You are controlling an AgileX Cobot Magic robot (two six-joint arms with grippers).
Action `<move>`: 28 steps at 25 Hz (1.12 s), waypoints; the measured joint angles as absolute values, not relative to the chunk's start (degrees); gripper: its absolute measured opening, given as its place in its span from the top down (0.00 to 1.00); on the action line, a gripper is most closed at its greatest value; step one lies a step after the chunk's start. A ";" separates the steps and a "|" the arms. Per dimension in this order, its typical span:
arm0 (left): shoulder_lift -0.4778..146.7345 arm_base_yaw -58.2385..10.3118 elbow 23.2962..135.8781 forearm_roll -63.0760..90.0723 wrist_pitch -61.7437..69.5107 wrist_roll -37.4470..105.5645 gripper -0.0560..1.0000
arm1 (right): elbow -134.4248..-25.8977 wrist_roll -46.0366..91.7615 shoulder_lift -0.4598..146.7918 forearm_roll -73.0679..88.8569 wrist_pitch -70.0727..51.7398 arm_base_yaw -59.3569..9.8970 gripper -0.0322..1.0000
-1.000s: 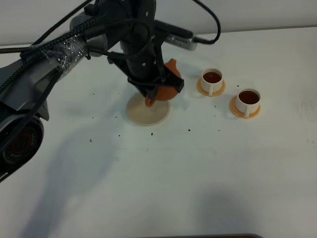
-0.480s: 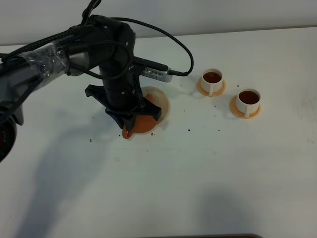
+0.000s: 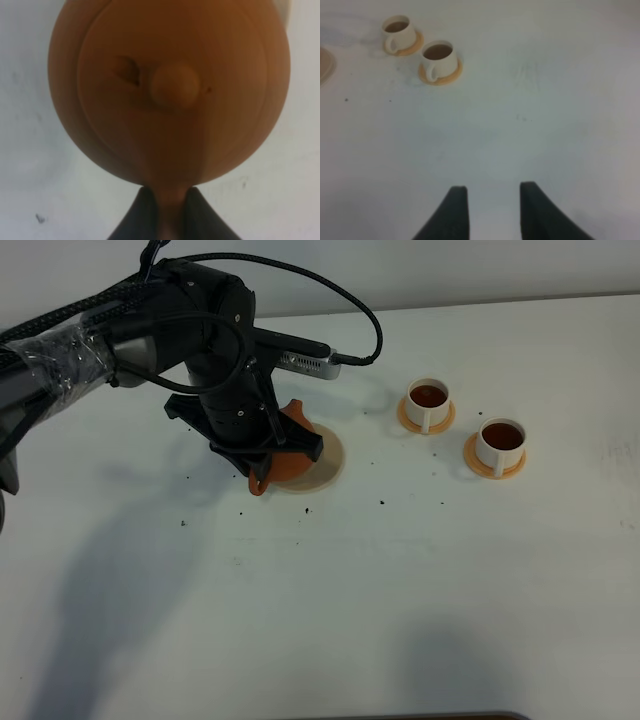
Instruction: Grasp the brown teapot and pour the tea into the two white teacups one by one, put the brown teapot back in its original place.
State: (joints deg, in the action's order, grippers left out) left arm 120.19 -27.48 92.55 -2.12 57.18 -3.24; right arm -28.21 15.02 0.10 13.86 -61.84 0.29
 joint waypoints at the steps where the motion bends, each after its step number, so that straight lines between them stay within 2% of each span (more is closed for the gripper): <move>1: 120.19 -27.48 92.40 -2.12 56.49 -3.24 0.84 | -28.21 15.02 0.10 13.86 -61.84 0.29 0.73; 28: 123.52 -27.53 92.26 -1.91 52.80 -1.73 0.84 | -28.21 15.02 0.10 13.86 -61.84 0.29 0.73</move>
